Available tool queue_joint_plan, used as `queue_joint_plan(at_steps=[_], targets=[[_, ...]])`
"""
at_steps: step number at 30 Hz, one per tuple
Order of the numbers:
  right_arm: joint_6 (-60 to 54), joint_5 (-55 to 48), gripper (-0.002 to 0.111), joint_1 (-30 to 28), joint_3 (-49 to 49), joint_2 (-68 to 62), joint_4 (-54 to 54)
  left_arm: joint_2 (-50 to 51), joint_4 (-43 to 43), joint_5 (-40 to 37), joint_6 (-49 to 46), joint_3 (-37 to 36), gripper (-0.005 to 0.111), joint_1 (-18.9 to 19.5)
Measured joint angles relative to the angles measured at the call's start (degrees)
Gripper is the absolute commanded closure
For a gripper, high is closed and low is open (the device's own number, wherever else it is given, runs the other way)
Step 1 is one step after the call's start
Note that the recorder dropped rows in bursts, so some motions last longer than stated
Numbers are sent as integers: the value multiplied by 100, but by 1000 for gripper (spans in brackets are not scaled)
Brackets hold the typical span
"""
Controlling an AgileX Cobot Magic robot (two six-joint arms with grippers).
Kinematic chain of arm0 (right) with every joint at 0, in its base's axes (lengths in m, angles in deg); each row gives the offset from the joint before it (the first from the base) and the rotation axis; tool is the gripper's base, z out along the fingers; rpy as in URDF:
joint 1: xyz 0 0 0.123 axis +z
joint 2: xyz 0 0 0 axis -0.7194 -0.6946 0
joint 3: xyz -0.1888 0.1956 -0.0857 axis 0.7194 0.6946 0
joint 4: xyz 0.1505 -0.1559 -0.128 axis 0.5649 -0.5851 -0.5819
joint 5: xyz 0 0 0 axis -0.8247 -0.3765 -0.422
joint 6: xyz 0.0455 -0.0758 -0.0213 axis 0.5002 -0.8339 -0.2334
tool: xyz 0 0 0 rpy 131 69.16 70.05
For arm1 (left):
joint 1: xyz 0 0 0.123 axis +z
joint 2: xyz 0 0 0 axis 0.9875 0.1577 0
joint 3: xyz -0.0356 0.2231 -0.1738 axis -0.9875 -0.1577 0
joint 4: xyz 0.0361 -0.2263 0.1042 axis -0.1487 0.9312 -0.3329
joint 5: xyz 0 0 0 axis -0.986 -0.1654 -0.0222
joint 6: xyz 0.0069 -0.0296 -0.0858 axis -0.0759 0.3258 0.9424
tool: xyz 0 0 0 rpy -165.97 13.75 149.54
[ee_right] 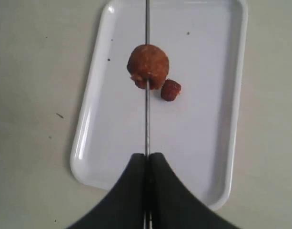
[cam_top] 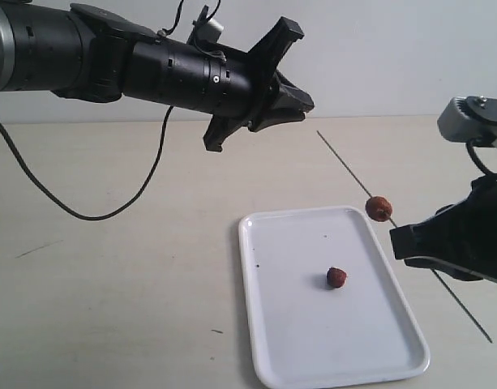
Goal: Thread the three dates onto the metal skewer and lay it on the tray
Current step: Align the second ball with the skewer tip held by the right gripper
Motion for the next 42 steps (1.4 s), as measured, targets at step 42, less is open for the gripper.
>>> queue_joint_plan(at_steps=[42], targets=[[-722,-622,108,0,92,1107,536,0,366,336,-331,0,80,0]])
